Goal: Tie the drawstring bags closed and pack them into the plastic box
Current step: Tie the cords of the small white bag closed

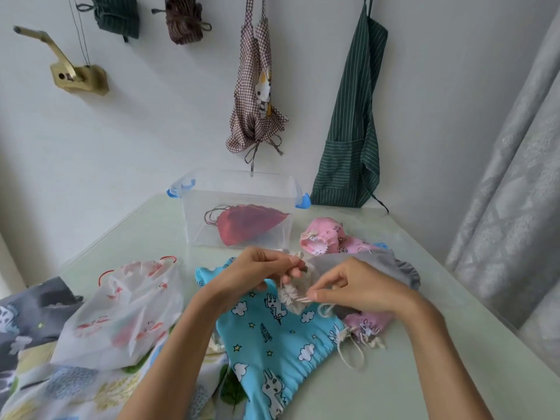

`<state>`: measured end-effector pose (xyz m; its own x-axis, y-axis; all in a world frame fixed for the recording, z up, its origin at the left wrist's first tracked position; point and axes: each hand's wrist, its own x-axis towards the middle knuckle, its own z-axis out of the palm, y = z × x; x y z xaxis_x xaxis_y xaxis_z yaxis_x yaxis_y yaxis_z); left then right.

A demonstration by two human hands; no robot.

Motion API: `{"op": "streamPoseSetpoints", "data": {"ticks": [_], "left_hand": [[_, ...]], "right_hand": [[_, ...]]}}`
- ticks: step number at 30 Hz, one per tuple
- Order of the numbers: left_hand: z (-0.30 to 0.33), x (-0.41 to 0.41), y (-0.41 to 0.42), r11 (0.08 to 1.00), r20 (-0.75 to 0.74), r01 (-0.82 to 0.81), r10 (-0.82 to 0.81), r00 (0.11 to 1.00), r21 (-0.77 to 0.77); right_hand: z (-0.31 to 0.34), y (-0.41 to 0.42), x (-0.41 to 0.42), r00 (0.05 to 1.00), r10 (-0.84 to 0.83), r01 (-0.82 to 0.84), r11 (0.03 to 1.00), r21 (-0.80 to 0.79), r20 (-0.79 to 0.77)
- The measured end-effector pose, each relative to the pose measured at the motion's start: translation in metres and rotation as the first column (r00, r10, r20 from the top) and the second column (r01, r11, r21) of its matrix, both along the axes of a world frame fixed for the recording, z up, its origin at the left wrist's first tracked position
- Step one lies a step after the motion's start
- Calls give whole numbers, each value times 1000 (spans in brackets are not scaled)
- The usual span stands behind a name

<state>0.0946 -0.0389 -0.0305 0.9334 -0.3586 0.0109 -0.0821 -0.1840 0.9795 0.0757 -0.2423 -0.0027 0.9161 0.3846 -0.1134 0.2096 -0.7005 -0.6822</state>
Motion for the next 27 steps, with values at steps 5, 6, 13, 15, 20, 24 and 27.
{"op": "streamPoseSetpoints", "data": {"ticks": [5,6,13,15,20,24,27], "left_hand": [[5,-4,-8,989,23,103,-106,994,102],[7,-5,-11,982,25,147,-151,988,122],[15,-18,-32,912,20,295,-314,949,283],[19,-22,-37,888,-7,319,-336,942,332],[15,-25,-42,848,55,366,-417,907,383],[15,-22,-37,925,4,297,-307,952,236],[20,-21,-29,963,-21,252,-251,968,92]], "right_hand": [[15,-23,-11,999,14,-18,993,-116,-32],[17,-25,-12,1000,-3,2,999,-52,-24],[14,-14,-2,969,-247,238,935,264,0],[12,-10,-1,947,-319,293,909,296,41],[16,14,-5,969,-154,69,920,386,193],[18,15,-6,963,-41,-58,934,353,266],[18,-10,-4,939,-89,11,973,229,331]]}}
